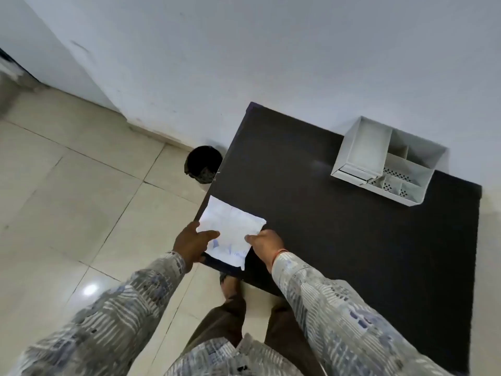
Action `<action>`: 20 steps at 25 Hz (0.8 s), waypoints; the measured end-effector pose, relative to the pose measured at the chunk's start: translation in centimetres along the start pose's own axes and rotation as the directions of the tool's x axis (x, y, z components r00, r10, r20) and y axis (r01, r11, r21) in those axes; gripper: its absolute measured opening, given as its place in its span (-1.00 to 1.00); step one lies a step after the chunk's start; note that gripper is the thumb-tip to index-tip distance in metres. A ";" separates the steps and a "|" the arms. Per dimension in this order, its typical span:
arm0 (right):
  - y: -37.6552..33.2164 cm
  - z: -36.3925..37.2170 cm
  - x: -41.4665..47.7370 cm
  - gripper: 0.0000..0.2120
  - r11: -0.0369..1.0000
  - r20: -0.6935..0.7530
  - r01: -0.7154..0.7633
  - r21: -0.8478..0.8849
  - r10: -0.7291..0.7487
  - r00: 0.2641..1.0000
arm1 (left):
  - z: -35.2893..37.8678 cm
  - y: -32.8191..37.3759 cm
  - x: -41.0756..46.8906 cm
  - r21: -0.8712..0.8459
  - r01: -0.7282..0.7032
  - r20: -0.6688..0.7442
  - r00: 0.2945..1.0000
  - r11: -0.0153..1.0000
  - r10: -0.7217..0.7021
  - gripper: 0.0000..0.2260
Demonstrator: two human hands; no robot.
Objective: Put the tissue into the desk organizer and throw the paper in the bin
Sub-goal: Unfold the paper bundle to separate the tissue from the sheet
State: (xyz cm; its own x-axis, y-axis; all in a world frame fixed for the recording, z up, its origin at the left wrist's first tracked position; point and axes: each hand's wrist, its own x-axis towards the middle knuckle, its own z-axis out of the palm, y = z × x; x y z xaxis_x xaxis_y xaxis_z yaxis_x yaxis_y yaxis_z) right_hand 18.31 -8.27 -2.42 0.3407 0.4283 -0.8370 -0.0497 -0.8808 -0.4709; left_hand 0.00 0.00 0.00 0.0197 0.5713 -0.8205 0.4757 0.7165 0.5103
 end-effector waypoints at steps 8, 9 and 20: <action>-2.9 -0.1 -1.2 -0.77 0.988 0.012 0.151 0.014 -0.151 0.988 | 0.9 2.6 -0.3 -0.082 0.173 0.227 0.962 0.982 -0.150 -0.23; -3.8 -0.9 -2.8 -0.78 0.914 -0.024 0.329 -0.237 -0.344 0.939 | 0.9 3.8 -0.8 -0.178 0.232 0.325 0.931 0.956 -0.166 -0.19; -7.3 -11.2 -13.6 -0.71 0.641 -0.088 0.543 -0.543 -0.686 0.722 | 4.4 11.8 -5.4 -0.396 -0.009 0.602 0.752 0.918 0.267 -0.47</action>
State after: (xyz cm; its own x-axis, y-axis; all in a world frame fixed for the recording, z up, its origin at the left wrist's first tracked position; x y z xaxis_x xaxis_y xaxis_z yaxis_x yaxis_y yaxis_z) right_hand 24.60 -9.92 15.54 0.3622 0.8960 -0.2568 0.6628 -0.4413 -0.6049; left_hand 9.41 3.61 9.38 0.6714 0.3805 -0.6360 0.0882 0.8110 0.5783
